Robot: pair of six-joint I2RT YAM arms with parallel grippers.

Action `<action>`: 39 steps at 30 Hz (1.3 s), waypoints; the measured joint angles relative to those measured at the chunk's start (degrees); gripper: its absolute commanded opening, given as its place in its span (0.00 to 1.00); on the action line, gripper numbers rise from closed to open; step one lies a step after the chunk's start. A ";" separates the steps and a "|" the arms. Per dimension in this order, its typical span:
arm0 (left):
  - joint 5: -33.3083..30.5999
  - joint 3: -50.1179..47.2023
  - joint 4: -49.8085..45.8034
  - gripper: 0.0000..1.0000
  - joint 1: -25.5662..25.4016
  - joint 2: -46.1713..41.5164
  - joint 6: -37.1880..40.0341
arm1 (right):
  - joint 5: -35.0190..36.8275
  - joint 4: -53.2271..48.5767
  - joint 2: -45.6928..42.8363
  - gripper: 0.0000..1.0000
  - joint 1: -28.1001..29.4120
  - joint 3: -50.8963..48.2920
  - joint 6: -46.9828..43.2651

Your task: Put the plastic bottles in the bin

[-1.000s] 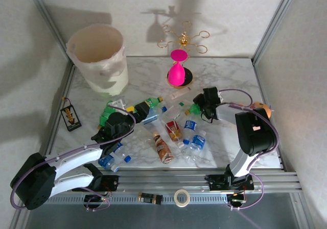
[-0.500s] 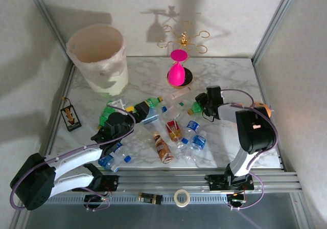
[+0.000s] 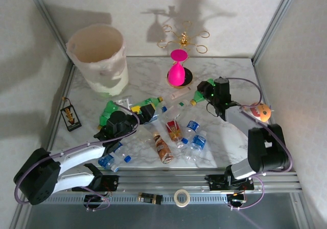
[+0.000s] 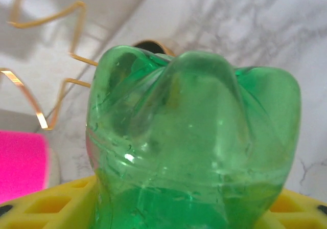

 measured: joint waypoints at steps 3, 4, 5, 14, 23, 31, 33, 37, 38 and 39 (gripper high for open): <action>3.72 2.54 1.38 0.98 -0.42 3.04 1.29 | -1.05 -0.90 -4.94 0.53 0.00 -0.59 -2.27; 4.70 3.67 1.57 0.98 -0.81 4.28 1.79 | -1.53 -1.07 -6.45 0.52 0.00 -1.11 -2.89; 5.49 4.63 1.62 0.97 -1.16 5.22 2.14 | -2.05 -1.14 -7.85 0.52 0.00 -1.77 -3.32; 15.15 16.15 1.33 0.91 -6.67 18.86 5.09 | -8.50 -2.99 -16.13 0.51 0.04 -6.56 -5.60; 22.49 26.82 0.68 0.84 -11.76 29.46 7.04 | -11.98 -3.63 -20.48 0.51 0.61 -9.35 -5.77; 25.51 31.71 -1.73 0.73 -12.74 34.84 7.30 | -13.46 -3.58 -22.56 0.51 1.14 -11.06 -5.57; 26.12 32.57 -2.10 0.68 -13.16 35.52 7.63 | -13.53 -3.54 -22.77 0.51 1.14 -11.21 -5.55; 26.77 33.29 -2.47 0.52 -13.53 36.46 8.00 | -13.66 -3.37 -22.93 0.50 1.14 -11.54 -5.55; 26.84 33.29 -2.56 0.48 -13.53 36.59 8.07 | -13.66 -3.39 -22.93 0.51 1.14 -11.58 -5.53; 26.97 33.29 -2.69 0.44 -13.53 36.74 8.11 | -13.64 -3.37 -22.93 0.51 1.14 -11.65 -5.55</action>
